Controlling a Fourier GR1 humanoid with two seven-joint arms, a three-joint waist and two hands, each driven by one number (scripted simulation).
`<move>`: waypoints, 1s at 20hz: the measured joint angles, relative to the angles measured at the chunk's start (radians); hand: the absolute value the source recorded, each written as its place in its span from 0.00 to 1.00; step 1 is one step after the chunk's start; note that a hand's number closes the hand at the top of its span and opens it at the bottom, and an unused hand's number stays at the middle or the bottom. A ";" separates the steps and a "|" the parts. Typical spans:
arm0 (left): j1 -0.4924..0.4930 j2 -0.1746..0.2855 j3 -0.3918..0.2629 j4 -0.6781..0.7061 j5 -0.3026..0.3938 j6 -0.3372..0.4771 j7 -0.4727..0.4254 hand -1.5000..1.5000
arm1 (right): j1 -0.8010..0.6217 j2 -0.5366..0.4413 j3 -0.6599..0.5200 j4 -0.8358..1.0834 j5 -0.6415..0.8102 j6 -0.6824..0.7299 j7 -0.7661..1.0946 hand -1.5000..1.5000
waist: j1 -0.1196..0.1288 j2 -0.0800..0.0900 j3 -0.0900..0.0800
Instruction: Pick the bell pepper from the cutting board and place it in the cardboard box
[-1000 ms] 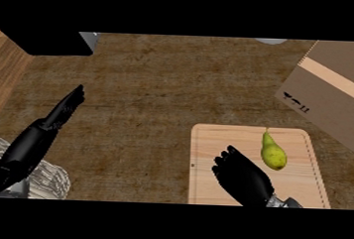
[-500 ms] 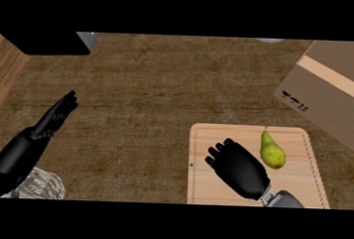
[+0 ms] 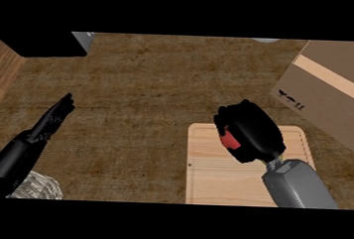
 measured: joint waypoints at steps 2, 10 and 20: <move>0.009 0.005 0.003 0.001 0.005 0.004 -0.003 0.50 | -0.024 0.002 -0.041 -0.040 -0.030 0.028 0.022 1.00 | -0.007 -0.003 0.001; 0.114 0.057 -0.018 -0.053 0.052 0.030 -0.013 0.50 | -0.115 0.033 -0.305 -0.109 -0.159 0.043 0.191 1.00 | -0.025 -0.004 0.005; 0.104 0.143 -0.073 -0.052 0.085 0.073 -0.022 0.50 | -0.273 -0.091 -0.599 0.034 -0.267 0.074 0.288 1.00 | -0.007 0.006 -0.013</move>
